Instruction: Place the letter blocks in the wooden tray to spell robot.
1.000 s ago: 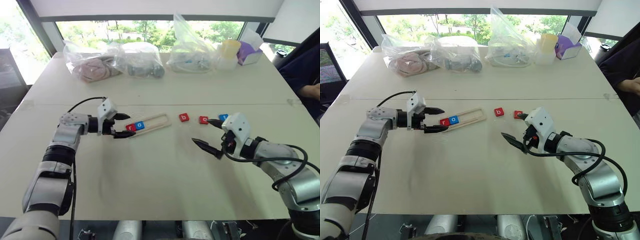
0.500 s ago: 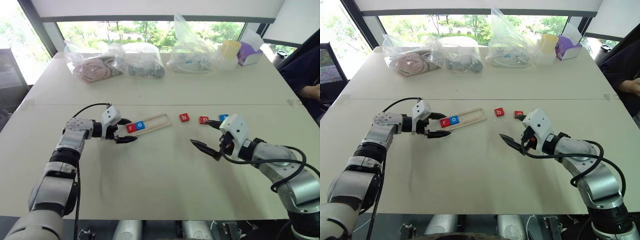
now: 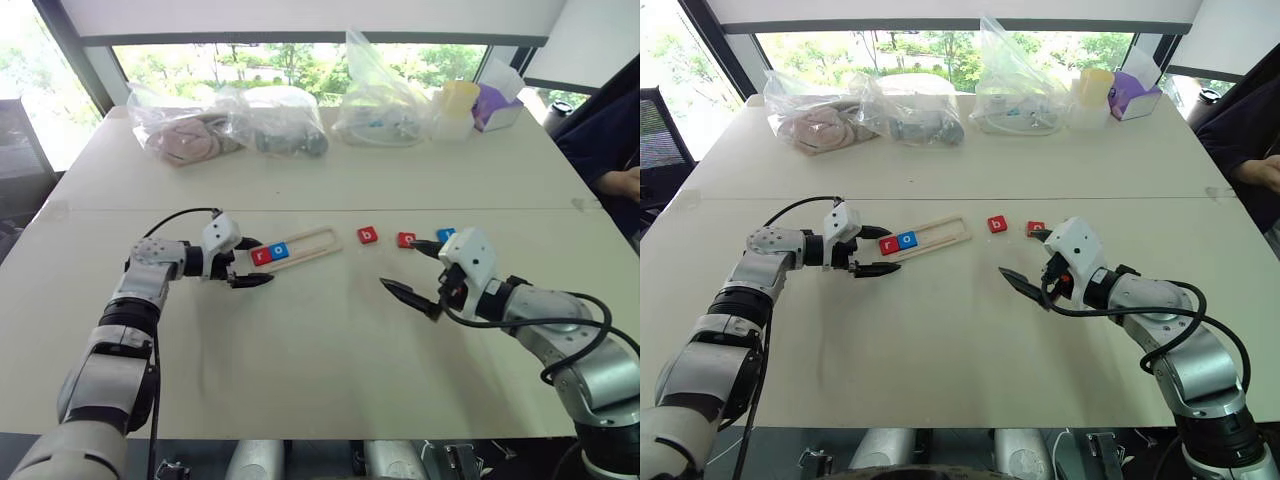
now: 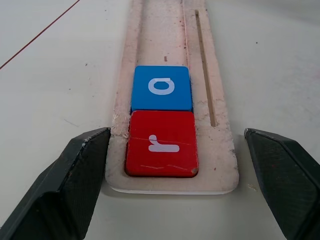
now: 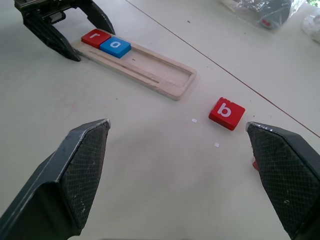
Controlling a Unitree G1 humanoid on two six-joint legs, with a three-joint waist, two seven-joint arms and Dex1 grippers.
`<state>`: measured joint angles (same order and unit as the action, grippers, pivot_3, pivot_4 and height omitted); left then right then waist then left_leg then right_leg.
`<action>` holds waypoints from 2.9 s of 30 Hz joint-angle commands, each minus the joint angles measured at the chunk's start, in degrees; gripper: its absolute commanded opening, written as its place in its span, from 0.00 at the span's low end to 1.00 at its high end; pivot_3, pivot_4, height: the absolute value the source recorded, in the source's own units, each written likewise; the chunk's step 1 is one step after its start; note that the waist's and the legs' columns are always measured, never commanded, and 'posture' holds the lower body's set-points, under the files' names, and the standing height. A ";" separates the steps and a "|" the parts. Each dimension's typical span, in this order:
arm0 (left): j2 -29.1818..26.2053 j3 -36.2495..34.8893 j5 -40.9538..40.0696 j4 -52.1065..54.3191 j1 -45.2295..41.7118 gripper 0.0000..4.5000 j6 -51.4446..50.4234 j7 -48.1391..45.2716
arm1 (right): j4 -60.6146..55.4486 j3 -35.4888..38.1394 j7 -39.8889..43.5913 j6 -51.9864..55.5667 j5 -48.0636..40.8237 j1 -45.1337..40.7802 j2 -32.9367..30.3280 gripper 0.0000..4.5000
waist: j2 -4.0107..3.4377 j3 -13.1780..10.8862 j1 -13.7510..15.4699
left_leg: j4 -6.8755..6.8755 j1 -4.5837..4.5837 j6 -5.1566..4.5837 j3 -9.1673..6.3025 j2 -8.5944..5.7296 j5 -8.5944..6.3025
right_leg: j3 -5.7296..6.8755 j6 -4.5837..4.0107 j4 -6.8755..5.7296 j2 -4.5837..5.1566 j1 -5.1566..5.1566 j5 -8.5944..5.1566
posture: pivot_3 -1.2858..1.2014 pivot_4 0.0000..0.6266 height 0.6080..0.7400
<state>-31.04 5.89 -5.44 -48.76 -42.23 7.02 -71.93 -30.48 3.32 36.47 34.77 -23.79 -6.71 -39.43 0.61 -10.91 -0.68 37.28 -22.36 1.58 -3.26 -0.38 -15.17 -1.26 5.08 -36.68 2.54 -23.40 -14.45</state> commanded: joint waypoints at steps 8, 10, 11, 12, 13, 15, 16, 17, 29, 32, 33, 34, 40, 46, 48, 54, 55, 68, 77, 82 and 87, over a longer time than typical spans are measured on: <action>-0.61 0.78 1.10 1.03 2.56 0.69 -0.24 -0.88 | -1.27 0.45 0.35 -0.47 -0.33 -1.53 -0.07 1.00 | 0.00 0.01 -0.10 | 0.01 0.03 0.00 0.00 0.00 0.00 | 0.00 0.00 -0.14 0.00 -0.01 0.00 | 0.52 0.24 1.00; -0.47 1.22 0.75 3.81 3.63 0.69 -0.64 -1.87 | -1.01 0.82 0.54 -0.62 -0.35 -1.60 -0.27 1.00 | 0.00 0.01 -0.10 | 0.00 0.06 0.00 0.00 0.01 0.00 | -0.03 -0.01 -0.19 0.01 -0.02 -0.01 | 0.52 0.24 1.00; -0.33 1.51 0.55 5.39 4.17 0.69 -0.96 -2.40 | -0.84 0.90 0.57 -0.65 -0.30 -1.76 -0.33 1.00 | 0.00 0.02 -0.05 | 0.00 0.06 0.00 -0.01 0.02 0.00 | -0.03 -0.01 -0.20 0.01 -0.02 -0.01 | 0.52 0.24 1.00; -0.25 1.68 0.45 6.50 4.56 0.69 -1.24 -2.70 | -0.73 0.94 0.60 -0.65 -0.25 -1.89 -0.34 1.00 | 0.00 0.02 -0.03 | 0.00 0.06 0.00 -0.01 0.01 0.00 | -0.03 -0.01 -0.22 0.02 -0.02 -0.01 | 0.52 0.24 1.00; 0.15 2.35 0.13 9.17 5.38 0.69 -1.76 -3.54 | -0.47 1.20 0.77 -0.69 -0.24 -2.04 -0.52 1.00 | -0.01 0.02 -0.03 | 0.00 0.06 0.00 -0.01 0.01 0.00 | -0.03 -0.01 -0.22 0.02 -0.02 -0.01 | 0.52 0.24 1.00; 0.58 3.02 -0.19 12.69 6.50 0.69 -2.72 -4.43 | -0.16 1.53 1.00 -0.74 -0.24 -2.18 -0.74 1.00 | -0.01 0.02 0.12 | 0.01 0.06 0.00 -0.01 0.02 0.00 | -0.03 -0.01 -0.23 0.04 -0.01 -0.01 | 0.52 0.24 1.00; 1.09 3.87 -0.33 15.28 7.24 0.69 -3.43 -5.08 | 0.19 1.87 1.24 -0.93 -0.16 -2.21 -1.07 1.00 | -0.01 0.02 0.19 | 0.02 0.05 0.00 -0.01 0.01 0.00 | -0.03 -0.01 -0.23 0.05 -0.02 -0.01 | 0.52 0.24 1.00; 1.62 5.06 -0.29 17.94 7.99 0.69 -4.05 -5.77 | 0.54 2.26 1.50 -1.09 -0.07 -2.31 -1.45 1.00 | -0.01 0.02 0.27 | 0.02 0.05 0.00 -0.01 0.00 0.00 | -0.03 0.00 -0.23 0.07 -0.01 -0.02 | 0.52 0.24 1.00; 6.73 10.52 0.53 29.47 11.66 0.69 -9.25 -2.82 | -0.22 3.94 1.97 -0.52 -0.27 -1.76 -2.91 1.00 | -0.01 0.03 0.53 | 0.06 0.05 0.00 -0.01 -0.03 0.00 | -0.06 0.00 -0.28 0.04 -0.01 -0.04 | 0.52 0.24 1.00; 6.36 10.67 0.20 31.05 12.66 0.69 -10.09 -2.57 | -0.53 3.93 1.89 -0.44 -0.22 -1.47 -2.88 1.00 | -0.01 0.03 0.47 | 0.06 0.05 0.00 -0.02 -0.04 0.00 | -0.06 0.01 -0.28 0.05 -0.01 -0.04 | 0.52 0.24 1.00; 6.18 10.78 0.19 31.47 12.96 0.69 -10.26 -2.54 | -0.55 3.88 1.87 -0.44 -0.19 -1.44 -2.86 1.00 | -0.01 0.03 0.42 | 0.06 0.05 0.00 -0.03 -0.03 0.00 | -0.06 0.01 -0.27 0.05 -0.01 -0.04 | 0.52 0.24 1.00; 6.04 10.88 0.22 31.76 13.15 0.69 -10.38 -2.50 | -0.53 3.84 1.89 -0.46 -0.17 -1.42 -2.85 1.00 | -0.01 0.03 0.41 | 0.06 0.05 0.00 -0.04 -0.03 0.00 | -0.06 0.01 -0.27 0.05 -0.01 -0.04 | 0.52 0.24 1.00; 5.13 11.11 0.54 32.31 12.95 0.69 -10.49 -2.70 | -0.09 3.31 1.96 -0.61 -0.06 -2.01 -2.66 1.00 | -0.01 0.03 0.12 | 0.06 0.05 0.00 -0.04 -0.03 0.00 | -0.06 0.01 -0.27 0.05 0.00 -0.04 | 0.52 0.24 1.00; 3.95 11.47 1.11 32.31 12.26 0.69 -9.65 -2.53 | 0.37 2.77 2.05 -0.87 0.13 -2.75 -2.46 1.00 | -0.01 0.03 0.06 | 0.05 0.06 0.00 -0.04 -0.02 0.00 | -0.06 0.01 -0.27 0.04 -0.01 -0.05 | 0.52 0.24 1.00; 3.76 11.59 1.53 32.18 12.08 0.69 -9.24 -2.07 | 0.44 2.57 2.04 -0.94 0.23 -2.92 -2.35 1.00 | -0.01 0.03 0.05 | 0.05 0.06 0.00 -0.04 -0.02 0.00 | -0.06 0.01 -0.27 0.04 -0.01 -0.05 | 0.52 0.24 1.00; 3.53 12.25 2.08 32.81 12.51 0.69 -9.87 -1.11 | 0.60 2.46 2.16 -1.12 0.60 -3.05 -2.33 1.00 | -0.01 0.03 0.06 | 0.05 0.06 0.00 -0.04 -0.01 0.00 | -0.06 0.01 -0.28 0.04 -0.01 -0.05 | 0.52 0.24 1.00; 3.47 12.35 2.12 32.93 12.67 0.81 -9.92 -1.00 | 0.62 2.40 2.15 -1.10 0.65 -3.11 -2.31 1.00 | -0.02 0.03 0.06 | 0.05 0.06 0.00 -0.04 -0.01 0.00 | -0.06 0.01 -0.28 0.04 -0.01 -0.05 | 0.52 0.24 1.00; -3.31 7.69 -0.54 38.49 18.37 1.00 -14.62 -0.49 | 2.23 -1.05 0.22 -0.15 1.21 -5.72 0.95 1.00 | 0.01 0.05 -0.87 | -0.03 0.15 0.00 -0.02 0.09 0.00 | -0.13 -0.01 -0.28 -0.03 -0.03 -0.05 | 0.52 0.24 1.00; -12.79 -3.83 -7.99 46.69 29.33 1.00 -22.33 3.24 | 11.22 -8.42 -9.26 4.19 8.28 -14.62 10.25 1.00 | -0.03 0.06 -1.85 | -0.18 0.36 0.00 -0.06 0.25 0.00 | -0.13 -0.31 -0.47 -0.06 -0.04 -0.21 | 0.52 0.24 1.00; -12.25 -11.31 -15.49 53.20 31.94 1.00 -29.82 7.78 | 17.76 -10.19 -15.14 6.38 12.04 -19.78 15.88 1.00 | -0.01 0.03 -1.45 | -0.17 0.26 0.00 -0.06 0.17 0.00 | -0.09 -0.29 -0.44 -0.01 -0.09 -0.21 | 0.52 0.24 1.00; -9.73 -16.14 -22.34 62.23 33.39 1.00 -36.63 13.79 | 26.52 -10.62 -21.43 8.66 15.34 -24.54 23.10 1.00 | 0.00 0.03 -1.33 | -0.11 0.12 0.02 -0.07 0.15 0.01 | -0.08 -0.27 -0.44 0.08 -0.19 -0.19 | 0.52 0.24 1.00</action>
<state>-41.61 -8.75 -25.16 9.24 -9.05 -28.25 -59.87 -5.23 -7.66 16.81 43.41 -9.53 -29.99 -17.29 0.61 -10.88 -2.01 37.15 -22.25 1.60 -3.33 -0.24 -15.17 -1.33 4.80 -37.11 2.62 -23.59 -14.63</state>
